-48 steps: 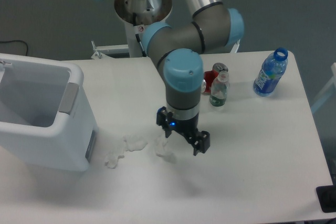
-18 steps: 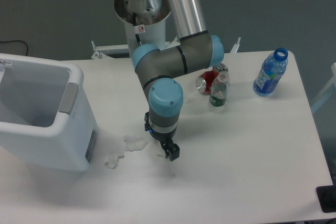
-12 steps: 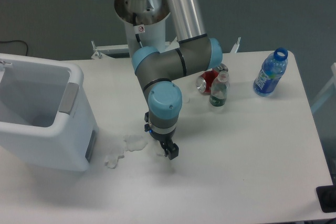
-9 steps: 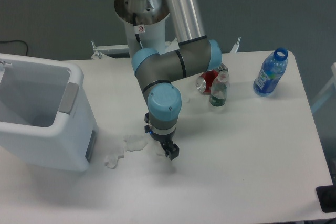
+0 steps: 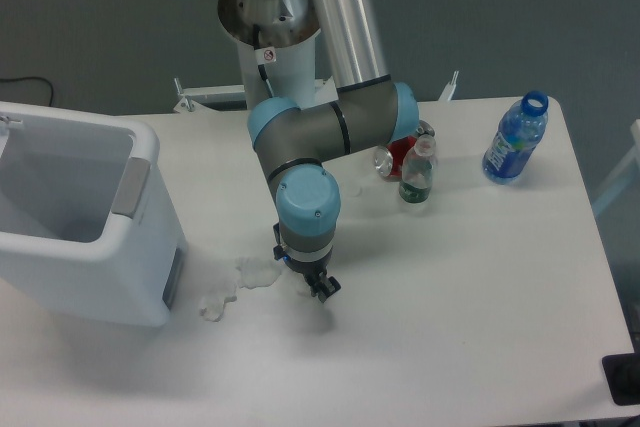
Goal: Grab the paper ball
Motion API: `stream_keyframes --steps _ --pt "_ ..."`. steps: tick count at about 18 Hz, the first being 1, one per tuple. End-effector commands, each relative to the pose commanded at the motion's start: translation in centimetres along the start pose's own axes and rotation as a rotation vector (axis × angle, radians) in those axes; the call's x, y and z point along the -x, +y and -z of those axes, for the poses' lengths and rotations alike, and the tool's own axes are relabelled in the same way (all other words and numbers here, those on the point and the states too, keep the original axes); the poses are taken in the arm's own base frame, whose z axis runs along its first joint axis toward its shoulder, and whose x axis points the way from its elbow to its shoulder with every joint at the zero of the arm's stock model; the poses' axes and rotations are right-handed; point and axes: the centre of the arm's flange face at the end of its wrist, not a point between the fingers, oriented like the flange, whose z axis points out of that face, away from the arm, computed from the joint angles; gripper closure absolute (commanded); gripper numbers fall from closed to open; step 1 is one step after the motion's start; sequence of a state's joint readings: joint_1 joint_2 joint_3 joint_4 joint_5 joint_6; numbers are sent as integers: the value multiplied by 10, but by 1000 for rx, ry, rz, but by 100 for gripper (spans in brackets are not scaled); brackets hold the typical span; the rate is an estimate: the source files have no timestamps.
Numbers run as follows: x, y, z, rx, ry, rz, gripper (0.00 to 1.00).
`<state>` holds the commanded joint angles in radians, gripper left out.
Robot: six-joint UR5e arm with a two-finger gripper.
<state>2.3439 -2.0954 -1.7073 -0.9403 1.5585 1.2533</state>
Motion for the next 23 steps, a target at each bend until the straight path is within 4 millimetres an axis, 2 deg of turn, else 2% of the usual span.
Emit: stream_keyframes --steps 1,3,7,10,12,13,15,17,19,23 --pt "0 0 0 -1 0 0 83" --pt "1 -1 3 -4 -7 0 90" --pt "9 -2 18 -19 -33 4 90" --pt "17 -1 42 -52 -67 39 90" --pt "20 0 51 -62 -79 65 90" --pt "19 1 60 -66 -91 67 90" --pt "23 16 94 -75 -127 91 90" --pt "31 28 124 -67 -105 115 94" --pt "41 32 148 -56 -72 128 100" --pt "51 35 174 -65 -98 153 100"
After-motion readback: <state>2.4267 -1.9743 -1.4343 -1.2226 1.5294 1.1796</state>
